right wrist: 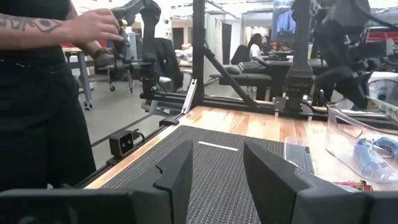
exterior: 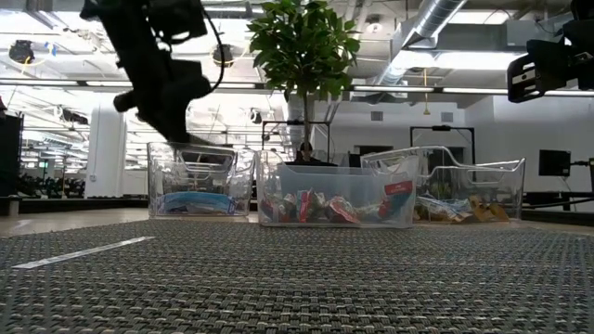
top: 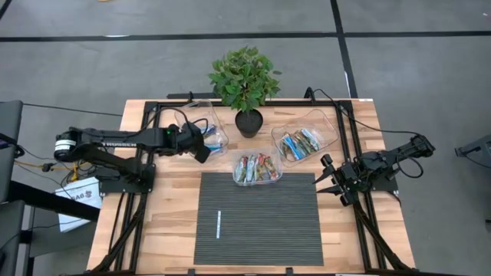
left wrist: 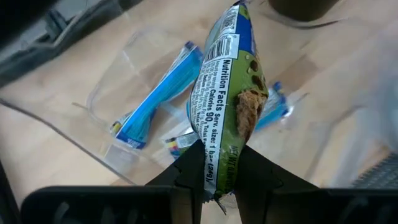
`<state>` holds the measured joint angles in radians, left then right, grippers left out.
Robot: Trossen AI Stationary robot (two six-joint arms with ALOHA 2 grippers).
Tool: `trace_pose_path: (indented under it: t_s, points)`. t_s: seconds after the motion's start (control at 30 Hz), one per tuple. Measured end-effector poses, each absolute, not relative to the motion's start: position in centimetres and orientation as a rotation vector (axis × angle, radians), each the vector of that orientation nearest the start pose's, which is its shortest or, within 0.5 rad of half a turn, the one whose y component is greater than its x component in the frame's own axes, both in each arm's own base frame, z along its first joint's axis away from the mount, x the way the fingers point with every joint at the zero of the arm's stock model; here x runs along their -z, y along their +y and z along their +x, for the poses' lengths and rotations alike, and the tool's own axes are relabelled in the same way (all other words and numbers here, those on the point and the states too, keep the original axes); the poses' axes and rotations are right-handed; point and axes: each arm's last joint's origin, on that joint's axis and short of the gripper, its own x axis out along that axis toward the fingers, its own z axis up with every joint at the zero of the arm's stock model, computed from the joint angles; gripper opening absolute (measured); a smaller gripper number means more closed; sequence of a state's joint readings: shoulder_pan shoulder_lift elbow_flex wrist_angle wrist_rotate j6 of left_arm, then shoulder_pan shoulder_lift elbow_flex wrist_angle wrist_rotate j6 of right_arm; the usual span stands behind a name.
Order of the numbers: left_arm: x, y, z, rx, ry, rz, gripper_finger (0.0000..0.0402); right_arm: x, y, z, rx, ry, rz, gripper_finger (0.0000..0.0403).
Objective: Pick and place Granola Bars by type
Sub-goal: Put the blue granola bar into the left transparent bin, then return to Home Position
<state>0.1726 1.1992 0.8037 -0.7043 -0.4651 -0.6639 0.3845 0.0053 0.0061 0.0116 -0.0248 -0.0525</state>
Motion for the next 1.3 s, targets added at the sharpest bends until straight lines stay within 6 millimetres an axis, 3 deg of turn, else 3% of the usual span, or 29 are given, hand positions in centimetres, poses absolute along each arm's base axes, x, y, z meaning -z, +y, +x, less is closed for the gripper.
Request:
trace_pose_path:
  t_s: [0.2, 0.53, 0.77, 0.93, 1.1, 1.3]
  points:
    - [-21.2, 6.1, 20.5, -0.893, 0.891, -0.46, 0.0059, -16.6, 3.7, 9.0, -0.409, -0.023, -0.049, 0.0135]
    - [-20.6, 7.6, 20.5, -0.831, 0.928, -0.463, 0.006, -16.6, 3.7, 9.0, -0.409, -0.023, -0.049, 0.0134]
    - [-20.0, 8.1, 20.6, -0.825, 0.954, -0.499, 0.0105, -16.6, 3.7, 9.0, -0.409, -0.023, -0.049, 0.0136]
    - [-20.1, 8.2, 20.7, -0.823, 0.94, -0.499, 0.0151, -16.6, 3.7, 9.0, -0.409, -0.023, -0.049, 0.0135]
    - [-20.3, 7.9, 20.7, -0.798, 0.939, -0.502, 0.017, -16.6, 3.7, 9.0, -0.409, -0.023, -0.049, 0.0133]
    - [-22.8, 6.3, 20.2, -0.723, 0.804, -0.497, 0.017, -16.6, 3.7, 9.0, -0.409, -0.023, -0.05, 0.0135]
